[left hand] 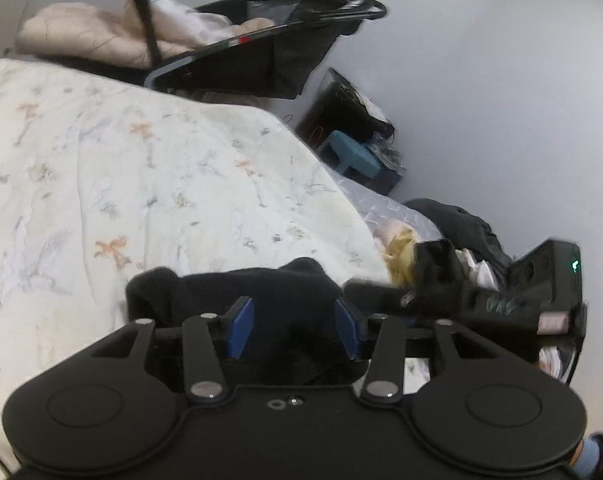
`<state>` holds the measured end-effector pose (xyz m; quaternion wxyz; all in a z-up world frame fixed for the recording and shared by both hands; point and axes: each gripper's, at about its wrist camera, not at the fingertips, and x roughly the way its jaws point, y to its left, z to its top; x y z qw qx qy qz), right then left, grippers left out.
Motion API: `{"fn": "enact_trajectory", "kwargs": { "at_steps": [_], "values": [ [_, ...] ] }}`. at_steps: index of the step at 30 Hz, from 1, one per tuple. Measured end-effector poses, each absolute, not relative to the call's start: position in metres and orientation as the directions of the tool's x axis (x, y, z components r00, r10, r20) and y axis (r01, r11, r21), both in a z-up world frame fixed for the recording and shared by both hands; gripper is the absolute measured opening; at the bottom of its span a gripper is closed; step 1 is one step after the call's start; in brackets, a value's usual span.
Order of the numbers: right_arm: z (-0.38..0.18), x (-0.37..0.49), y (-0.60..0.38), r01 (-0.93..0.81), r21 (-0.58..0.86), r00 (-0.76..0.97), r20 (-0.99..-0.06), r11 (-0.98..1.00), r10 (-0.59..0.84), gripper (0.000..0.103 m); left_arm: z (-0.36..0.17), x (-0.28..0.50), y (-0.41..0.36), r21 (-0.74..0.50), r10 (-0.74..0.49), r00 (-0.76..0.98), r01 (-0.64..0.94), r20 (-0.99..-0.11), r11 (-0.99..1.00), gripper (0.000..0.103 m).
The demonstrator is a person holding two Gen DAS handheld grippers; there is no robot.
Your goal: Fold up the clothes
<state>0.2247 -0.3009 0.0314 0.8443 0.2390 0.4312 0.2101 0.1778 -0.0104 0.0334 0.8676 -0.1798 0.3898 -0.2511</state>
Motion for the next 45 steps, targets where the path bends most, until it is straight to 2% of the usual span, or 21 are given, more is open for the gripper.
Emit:
{"fn": "enact_trajectory", "kwargs": {
  "at_steps": [3, 8, 11, 15, 17, 18, 21, 26, 32, 33, 38, 42, 45],
  "values": [
    [0.009, 0.224, -0.308, -0.089, 0.592, 0.517, -0.659, 0.801, 0.545, 0.092, 0.008, 0.176, -0.022, -0.438, -0.517, 0.540, 0.279, -0.664, 0.855, 0.044],
    [-0.025, 0.221, -0.312, -0.040, 0.557, 0.469, -0.723, 0.830, 0.508, 0.092, -0.007, 0.167, -0.041, -0.287, -0.445, 0.583, 0.347, -0.679, 0.893, 0.045],
    [-0.023, 0.221, -0.299, -0.087, 0.480, 0.484, -0.746, 0.873, 0.458, 0.094, -0.008, 0.168, -0.045, -0.238, -0.420, 0.589, 0.362, -0.691, 0.901, 0.045],
    [-0.004, 0.215, -0.288, -0.122, 0.403, 0.508, -0.760, 0.907, 0.406, 0.096, 0.018, 0.160, -0.041, -0.216, -0.419, 0.601, 0.382, -0.681, 0.899, 0.045],
    [0.011, 0.205, -0.297, -0.135, 0.417, 0.553, -0.721, 0.899, 0.418, 0.096, 0.028, 0.158, -0.036, -0.217, -0.409, 0.593, 0.370, -0.693, 0.904, 0.046],
    [0.022, 0.198, -0.308, -0.136, 0.472, 0.583, -0.673, 0.871, 0.455, 0.096, 0.031, 0.158, -0.034, -0.216, -0.400, 0.589, 0.359, -0.702, 0.908, 0.046],
    [0.030, 0.192, -0.327, -0.107, 0.528, 0.597, -0.644, 0.843, 0.479, 0.096, 0.036, 0.160, -0.031, -0.204, -0.365, 0.591, 0.323, -0.719, 0.924, 0.049],
    [0.024, 0.207, -0.352, -0.025, 0.532, 0.594, -0.673, 0.847, 0.440, 0.097, 0.038, 0.164, -0.011, -0.272, -0.365, 0.585, 0.245, -0.724, 0.931, 0.053],
    [0.013, 0.223, -0.351, -0.015, 0.471, 0.527, -0.746, 0.882, 0.407, 0.097, 0.039, 0.167, -0.017, -0.159, -0.263, 0.590, 0.223, -0.763, 0.962, 0.054],
    [0.012, 0.224, -0.346, -0.030, 0.450, 0.518, -0.756, 0.892, 0.399, 0.097, 0.039, 0.167, -0.017, -0.165, -0.267, 0.587, 0.221, -0.764, 0.961, 0.054],
    [0.009, 0.231, -0.344, -0.024, 0.472, 0.490, -0.763, 0.881, 0.422, 0.101, 0.016, 0.182, -0.008, -0.345, -0.360, 0.507, 0.126, -0.783, 0.930, 0.054],
    [-0.014, 0.239, -0.351, 0.049, 0.620, 0.406, -0.729, 0.783, 0.551, 0.102, -0.012, 0.189, 0.005, -0.452, -0.408, 0.460, 0.017, -0.789, 0.892, 0.056],
    [-0.035, 0.238, -0.348, 0.092, 0.681, 0.365, -0.702, 0.726, 0.612, 0.103, -0.037, 0.192, 0.018, -0.602, -0.513, 0.449, -0.074, -0.732, 0.795, 0.055]
  ]
}}
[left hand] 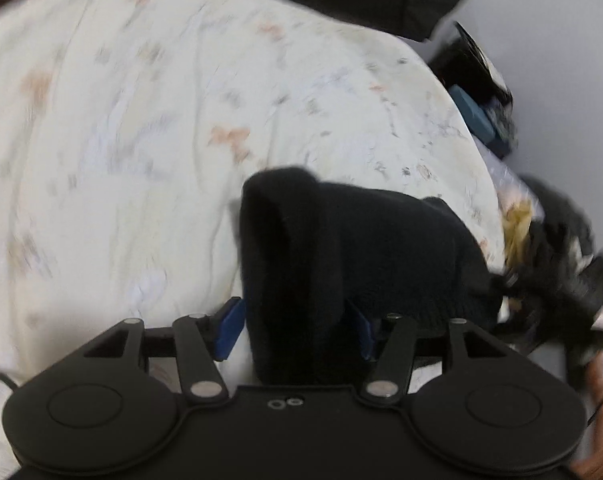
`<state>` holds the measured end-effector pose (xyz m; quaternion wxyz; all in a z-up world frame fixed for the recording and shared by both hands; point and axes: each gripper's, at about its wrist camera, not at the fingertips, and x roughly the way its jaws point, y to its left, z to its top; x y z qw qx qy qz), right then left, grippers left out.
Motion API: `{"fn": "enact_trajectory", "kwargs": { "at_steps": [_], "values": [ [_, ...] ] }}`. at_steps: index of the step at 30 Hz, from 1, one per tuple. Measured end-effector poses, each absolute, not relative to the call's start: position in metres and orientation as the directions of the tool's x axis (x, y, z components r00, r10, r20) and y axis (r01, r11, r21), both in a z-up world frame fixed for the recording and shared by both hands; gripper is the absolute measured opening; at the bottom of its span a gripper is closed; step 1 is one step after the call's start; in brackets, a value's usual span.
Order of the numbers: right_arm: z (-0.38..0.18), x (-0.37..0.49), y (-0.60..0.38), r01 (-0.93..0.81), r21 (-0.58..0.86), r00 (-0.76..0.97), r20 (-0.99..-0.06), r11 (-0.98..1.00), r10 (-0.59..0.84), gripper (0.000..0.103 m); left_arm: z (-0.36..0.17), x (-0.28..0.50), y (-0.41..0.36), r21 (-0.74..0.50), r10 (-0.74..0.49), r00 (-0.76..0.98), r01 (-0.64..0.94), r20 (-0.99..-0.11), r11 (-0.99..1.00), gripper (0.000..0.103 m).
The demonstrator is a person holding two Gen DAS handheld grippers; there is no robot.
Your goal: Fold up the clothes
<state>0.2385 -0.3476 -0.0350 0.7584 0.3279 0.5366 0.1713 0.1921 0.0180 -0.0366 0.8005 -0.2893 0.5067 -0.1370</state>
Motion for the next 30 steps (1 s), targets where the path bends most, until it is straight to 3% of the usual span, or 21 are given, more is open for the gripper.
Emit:
{"fn": "enact_trajectory", "kwargs": {
  "at_steps": [4, 9, 12, 15, 24, 30],
  "values": [
    [-0.044, 0.237, -0.346, 0.130, 0.707, 0.403, -0.678, 0.695, 0.614, 0.103, -0.056, 0.199, 0.029, -0.730, -0.616, 0.457, -0.115, -0.642, 0.674, 0.052],
    [-0.027, 0.228, -0.330, 0.045, 0.686, 0.410, -0.676, 0.726, 0.613, 0.101, -0.051, 0.204, 0.033, -0.775, -0.674, 0.480, -0.018, -0.561, 0.632, 0.045],
    [-0.012, 0.226, -0.335, 0.032, 0.720, 0.453, -0.629, 0.694, 0.632, 0.093, -0.045, 0.204, 0.046, -0.822, -0.698, 0.532, 0.006, -0.479, 0.569, 0.039],
    [0.000, 0.228, -0.331, -0.010, 0.724, 0.469, -0.605, 0.690, 0.643, 0.093, -0.032, 0.205, 0.060, -0.841, -0.690, 0.590, 0.035, -0.419, 0.540, 0.038],
    [0.043, 0.273, -0.266, -0.201, 0.704, 0.491, -0.530, 0.681, 0.692, 0.091, 0.036, 0.227, 0.115, -0.725, -0.578, 0.736, 0.176, -0.353, 0.666, 0.038],
    [0.068, 0.344, -0.190, -0.298, 0.693, 0.506, -0.469, 0.657, 0.724, 0.091, 0.064, 0.269, 0.153, -0.607, -0.492, 0.778, 0.185, -0.390, 0.773, 0.038]
  ]
}}
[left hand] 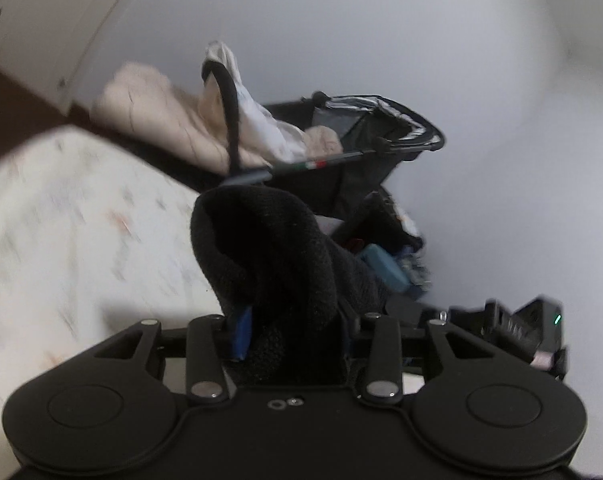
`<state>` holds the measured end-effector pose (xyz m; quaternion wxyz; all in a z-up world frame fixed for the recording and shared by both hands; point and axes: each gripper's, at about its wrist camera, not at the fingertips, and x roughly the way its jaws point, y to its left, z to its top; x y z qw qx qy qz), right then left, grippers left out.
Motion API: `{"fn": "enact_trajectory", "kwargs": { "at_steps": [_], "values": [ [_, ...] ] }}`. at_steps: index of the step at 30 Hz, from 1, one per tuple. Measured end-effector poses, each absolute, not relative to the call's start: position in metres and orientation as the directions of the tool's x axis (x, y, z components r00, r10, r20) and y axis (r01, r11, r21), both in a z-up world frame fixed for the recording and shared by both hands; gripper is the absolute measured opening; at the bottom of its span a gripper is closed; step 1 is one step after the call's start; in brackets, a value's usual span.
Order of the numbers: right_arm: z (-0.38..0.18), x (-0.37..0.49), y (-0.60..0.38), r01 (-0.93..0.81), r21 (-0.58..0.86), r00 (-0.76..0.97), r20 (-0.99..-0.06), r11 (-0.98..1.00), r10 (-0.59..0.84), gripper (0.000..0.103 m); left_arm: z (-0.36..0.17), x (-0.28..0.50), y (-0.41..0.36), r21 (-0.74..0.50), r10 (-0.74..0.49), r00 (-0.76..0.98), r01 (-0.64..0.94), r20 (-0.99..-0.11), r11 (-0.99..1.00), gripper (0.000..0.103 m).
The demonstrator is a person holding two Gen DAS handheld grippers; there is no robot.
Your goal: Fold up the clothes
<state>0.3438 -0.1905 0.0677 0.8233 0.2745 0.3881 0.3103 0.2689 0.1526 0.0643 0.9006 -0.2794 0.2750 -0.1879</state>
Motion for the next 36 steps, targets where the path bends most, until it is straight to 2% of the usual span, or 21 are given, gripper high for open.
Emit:
{"fn": "enact_trajectory", "kwargs": {
  "at_steps": [5, 8, 10, 14, 17, 19, 22, 27, 36],
  "values": [
    [0.053, 0.378, -0.144, -0.295, 0.673, 0.495, -0.499, 0.678, 0.711, 0.091, 0.047, 0.297, 0.183, -0.516, -0.414, 0.763, 0.123, -0.497, 0.848, 0.038],
    [0.019, 0.391, -0.109, -0.245, 0.649, 0.445, -0.585, 0.720, 0.678, 0.091, 0.018, 0.311, 0.198, -0.441, -0.330, 0.713, 0.034, -0.618, 0.897, 0.036],
    [-0.004, 0.391, -0.095, -0.206, 0.633, 0.410, -0.637, 0.746, 0.653, 0.091, 0.006, 0.312, 0.203, -0.385, -0.263, 0.691, -0.023, -0.673, 0.923, 0.042],
    [-0.015, 0.383, -0.077, -0.205, 0.602, 0.392, -0.672, 0.771, 0.629, 0.093, 0.007, 0.301, 0.209, -0.340, -0.202, 0.697, -0.064, -0.688, 0.938, 0.043],
    [-0.004, 0.376, -0.079, -0.215, 0.578, 0.402, -0.682, 0.788, 0.610, 0.091, 0.033, 0.282, 0.193, -0.224, -0.107, 0.723, -0.068, -0.682, 0.972, 0.042],
    [0.015, 0.357, -0.100, -0.224, 0.574, 0.470, -0.645, 0.788, 0.603, 0.091, 0.054, 0.262, 0.177, -0.115, -0.038, 0.750, -0.051, -0.660, 0.992, 0.042],
    [0.039, 0.316, -0.131, -0.236, 0.569, 0.546, -0.593, 0.788, 0.592, 0.093, 0.080, 0.233, 0.140, -0.004, 0.003, 0.762, -0.007, -0.648, 1.000, 0.042],
    [0.058, 0.236, -0.157, -0.246, 0.506, 0.614, -0.578, 0.826, 0.537, 0.093, 0.089, 0.207, 0.100, -0.064, -0.071, 0.724, 0.037, -0.687, 0.997, 0.042],
    [0.066, 0.143, -0.143, -0.323, 0.335, 0.658, -0.593, 0.885, 0.465, 0.098, 0.092, 0.171, 0.050, -0.016, -0.079, 0.735, 0.092, -0.674, 0.996, 0.042]
  ]
}}
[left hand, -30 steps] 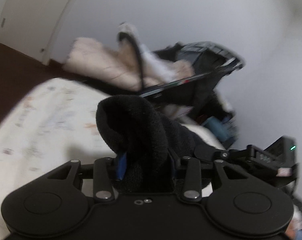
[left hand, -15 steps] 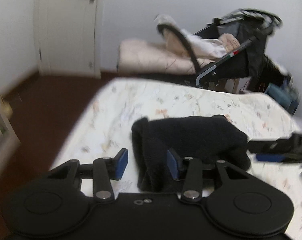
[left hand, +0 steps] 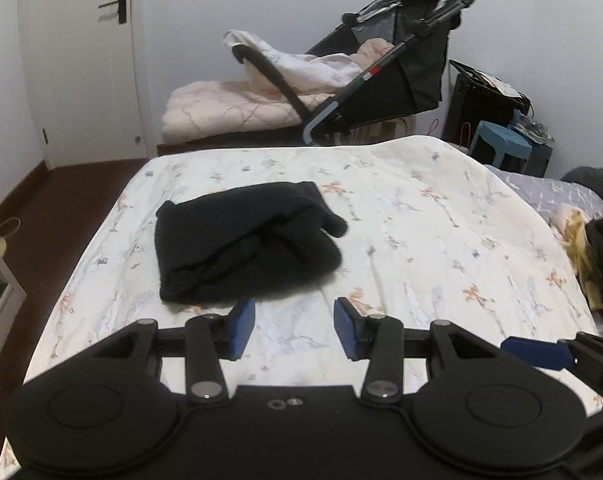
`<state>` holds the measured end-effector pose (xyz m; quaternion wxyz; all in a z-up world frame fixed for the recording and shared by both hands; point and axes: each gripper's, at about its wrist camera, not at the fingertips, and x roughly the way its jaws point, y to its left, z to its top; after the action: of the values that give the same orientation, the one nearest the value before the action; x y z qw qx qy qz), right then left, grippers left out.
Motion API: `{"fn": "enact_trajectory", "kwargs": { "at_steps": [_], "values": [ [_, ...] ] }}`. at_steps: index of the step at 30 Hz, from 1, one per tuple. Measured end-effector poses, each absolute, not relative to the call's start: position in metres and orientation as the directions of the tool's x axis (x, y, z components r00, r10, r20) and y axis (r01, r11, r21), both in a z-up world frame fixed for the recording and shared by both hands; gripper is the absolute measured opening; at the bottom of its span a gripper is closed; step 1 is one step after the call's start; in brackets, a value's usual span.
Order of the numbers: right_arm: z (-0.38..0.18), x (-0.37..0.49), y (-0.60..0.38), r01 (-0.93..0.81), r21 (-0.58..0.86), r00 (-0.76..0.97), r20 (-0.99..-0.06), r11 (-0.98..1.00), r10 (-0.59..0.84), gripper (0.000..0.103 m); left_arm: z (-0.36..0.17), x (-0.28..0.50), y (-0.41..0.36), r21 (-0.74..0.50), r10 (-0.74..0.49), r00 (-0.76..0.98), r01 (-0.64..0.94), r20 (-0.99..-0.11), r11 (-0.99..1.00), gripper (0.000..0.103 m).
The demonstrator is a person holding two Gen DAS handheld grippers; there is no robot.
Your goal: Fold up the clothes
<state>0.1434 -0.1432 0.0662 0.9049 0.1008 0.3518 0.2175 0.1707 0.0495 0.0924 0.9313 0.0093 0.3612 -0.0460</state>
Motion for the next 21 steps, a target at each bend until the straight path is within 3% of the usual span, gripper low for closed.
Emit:
{"fn": "enact_trajectory", "kwargs": {
  "at_steps": [21],
  "values": [
    [0.068, 0.074, -0.211, -0.215, 0.305, 0.724, -0.588, 0.928, 0.361, 0.100, 0.092, 0.120, -0.035, 0.052, -0.077, 0.744, 0.149, -0.664, 0.987, 0.047]
  ]
}}
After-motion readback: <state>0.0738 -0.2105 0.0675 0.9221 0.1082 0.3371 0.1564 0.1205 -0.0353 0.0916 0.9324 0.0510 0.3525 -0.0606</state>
